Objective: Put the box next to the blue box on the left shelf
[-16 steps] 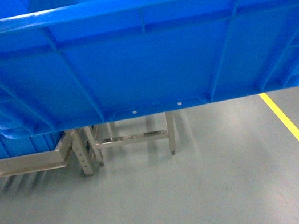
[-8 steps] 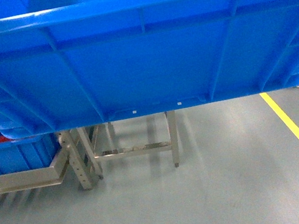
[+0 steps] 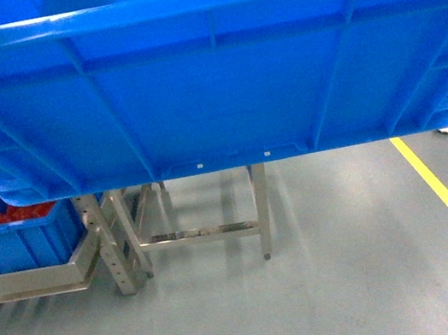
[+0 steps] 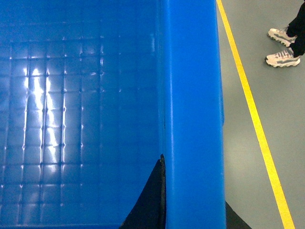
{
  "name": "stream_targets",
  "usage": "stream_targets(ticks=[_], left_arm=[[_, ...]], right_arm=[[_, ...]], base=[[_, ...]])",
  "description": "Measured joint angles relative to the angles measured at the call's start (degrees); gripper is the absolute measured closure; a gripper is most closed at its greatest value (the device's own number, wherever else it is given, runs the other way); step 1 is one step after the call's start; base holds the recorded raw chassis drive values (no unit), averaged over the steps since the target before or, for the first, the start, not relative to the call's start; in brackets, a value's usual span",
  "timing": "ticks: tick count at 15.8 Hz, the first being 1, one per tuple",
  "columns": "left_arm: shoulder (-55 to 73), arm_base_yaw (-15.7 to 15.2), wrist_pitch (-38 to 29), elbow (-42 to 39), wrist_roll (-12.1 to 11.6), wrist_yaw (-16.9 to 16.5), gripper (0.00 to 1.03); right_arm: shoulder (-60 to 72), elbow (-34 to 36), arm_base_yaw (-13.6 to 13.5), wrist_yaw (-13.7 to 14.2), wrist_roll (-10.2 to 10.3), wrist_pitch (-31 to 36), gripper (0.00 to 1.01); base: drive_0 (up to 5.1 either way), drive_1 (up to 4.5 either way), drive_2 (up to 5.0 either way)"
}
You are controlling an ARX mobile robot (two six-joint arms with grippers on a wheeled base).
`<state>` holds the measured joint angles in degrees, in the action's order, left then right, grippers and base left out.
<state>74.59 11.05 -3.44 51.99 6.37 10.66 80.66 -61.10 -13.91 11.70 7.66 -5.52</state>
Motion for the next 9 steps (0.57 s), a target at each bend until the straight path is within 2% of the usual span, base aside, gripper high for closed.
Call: stream_targets(ticks=[9], left_arm=[[-0.07, 0.02, 0.07, 0.02, 0.07, -0.04, 0.95]], right_arm=[[-0.15, 0.0, 0.02, 0.04, 0.0, -0.2, 0.93]], base=[[-4.9, 2.4, 2.4]])
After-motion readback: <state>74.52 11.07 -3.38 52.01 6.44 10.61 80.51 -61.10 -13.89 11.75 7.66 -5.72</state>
